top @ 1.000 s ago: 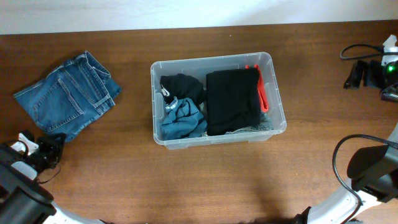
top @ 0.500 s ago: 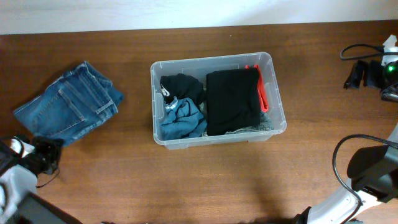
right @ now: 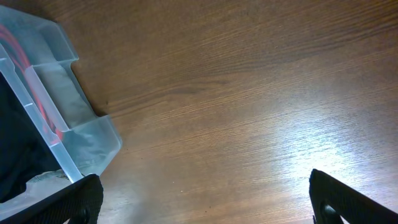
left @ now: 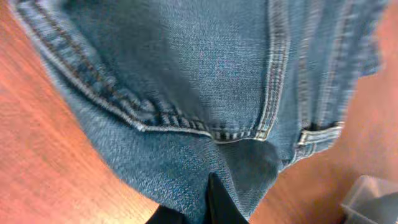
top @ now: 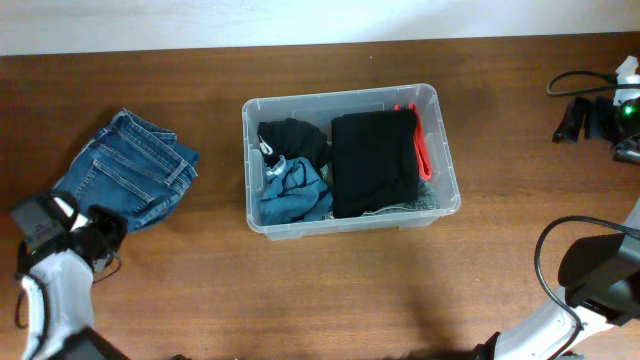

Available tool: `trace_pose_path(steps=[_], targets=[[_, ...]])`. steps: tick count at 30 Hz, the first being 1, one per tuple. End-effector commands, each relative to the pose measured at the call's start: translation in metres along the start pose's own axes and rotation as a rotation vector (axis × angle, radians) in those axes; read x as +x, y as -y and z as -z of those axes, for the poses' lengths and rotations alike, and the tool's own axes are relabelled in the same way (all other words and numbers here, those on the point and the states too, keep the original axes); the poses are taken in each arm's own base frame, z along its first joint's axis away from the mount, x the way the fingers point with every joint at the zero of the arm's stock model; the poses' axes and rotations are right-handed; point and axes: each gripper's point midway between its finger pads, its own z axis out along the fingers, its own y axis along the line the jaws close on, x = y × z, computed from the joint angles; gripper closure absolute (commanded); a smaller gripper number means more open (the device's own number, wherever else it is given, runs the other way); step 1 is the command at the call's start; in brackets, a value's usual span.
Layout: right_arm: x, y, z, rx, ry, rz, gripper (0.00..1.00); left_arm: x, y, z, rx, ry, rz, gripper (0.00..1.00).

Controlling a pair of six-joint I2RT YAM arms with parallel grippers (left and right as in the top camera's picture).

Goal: Pack container

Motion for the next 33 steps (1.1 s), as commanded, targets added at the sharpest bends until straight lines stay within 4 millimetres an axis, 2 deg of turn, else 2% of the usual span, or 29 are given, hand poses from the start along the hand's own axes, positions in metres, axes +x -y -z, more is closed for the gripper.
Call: trace_pose_path(steps=[1, 7, 11, 13, 18, 20, 21, 22, 24, 27, 33], targets=[[0.0, 0.0, 0.003, 0.006, 0.009, 0.002, 0.02, 0.01, -0.012, -0.025, -0.034, -0.059, -0.028, 0.99], [0.0, 0.0, 0.003, 0.006, 0.009, 0.002, 0.02, 0.013, -0.023, -0.049, -0.058, -0.091, -0.059, 0.99], [0.0, 0.0, 0.003, 0.006, 0.009, 0.002, 0.02, 0.021, -0.039, -0.065, -0.116, -0.127, -0.048, 0.99], [0.0, 0.0, 0.003, 0.006, 0.009, 0.002, 0.02, 0.025, -0.035, -0.067, -0.09, -0.148, -0.043, 0.99], [0.0, 0.0, 0.003, 0.006, 0.009, 0.002, 0.02, 0.027, -0.008, -0.06, 0.046, -0.18, -0.04, 0.98], [0.0, 0.0, 0.003, 0.006, 0.009, 0.002, 0.02, 0.026, -0.006, -0.056, 0.05, -0.175, -0.035, 0.86], [0.0, 0.0, 0.003, 0.006, 0.009, 0.002, 0.02, 0.028, -0.006, -0.053, 0.047, -0.179, -0.032, 0.76], [0.0, 0.0, 0.003, 0.006, 0.009, 0.002, 0.02, 0.032, -0.008, -0.05, 0.038, -0.195, -0.009, 0.47], [0.0, 0.0, 0.003, 0.006, 0.009, 0.002, 0.02, 0.036, -0.009, -0.049, 0.037, -0.212, 0.004, 0.36], [0.0, 0.0, 0.003, 0.006, 0.009, 0.002, 0.02, 0.041, -0.015, -0.047, 0.019, -0.239, 0.025, 0.29], [0.0, 0.0, 0.003, 0.006, 0.009, 0.002, 0.02, 0.046, -0.031, -0.041, -0.014, -0.273, 0.066, 0.3]])
